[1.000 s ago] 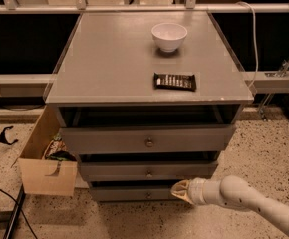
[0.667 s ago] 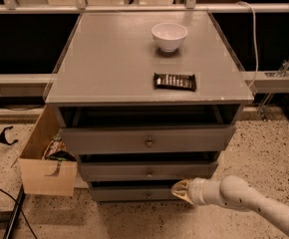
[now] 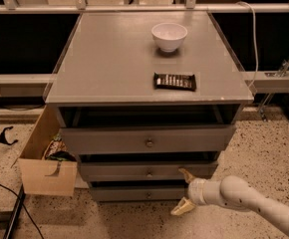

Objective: Close middle drawer

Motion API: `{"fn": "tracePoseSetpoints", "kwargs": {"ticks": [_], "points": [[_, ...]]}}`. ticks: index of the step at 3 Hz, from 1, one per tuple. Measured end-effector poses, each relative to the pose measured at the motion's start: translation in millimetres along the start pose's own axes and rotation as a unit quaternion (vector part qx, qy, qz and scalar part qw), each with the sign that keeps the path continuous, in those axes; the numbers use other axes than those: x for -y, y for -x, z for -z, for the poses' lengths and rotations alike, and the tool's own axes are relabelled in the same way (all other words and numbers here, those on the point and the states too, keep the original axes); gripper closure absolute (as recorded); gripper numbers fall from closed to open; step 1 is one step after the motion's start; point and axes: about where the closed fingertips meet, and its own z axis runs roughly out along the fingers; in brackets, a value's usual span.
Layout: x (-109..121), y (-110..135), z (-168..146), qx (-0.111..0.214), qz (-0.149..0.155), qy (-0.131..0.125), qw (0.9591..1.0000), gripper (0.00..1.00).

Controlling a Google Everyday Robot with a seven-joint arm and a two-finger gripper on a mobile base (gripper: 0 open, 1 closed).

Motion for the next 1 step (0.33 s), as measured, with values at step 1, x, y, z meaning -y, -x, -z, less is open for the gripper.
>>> {"fn": "tracePoseSetpoints", "kwargs": {"ticks": [1], "points": [[0.0, 0.0, 0.0, 0.000, 0.000, 0.000, 1.0000, 0.00]]}}
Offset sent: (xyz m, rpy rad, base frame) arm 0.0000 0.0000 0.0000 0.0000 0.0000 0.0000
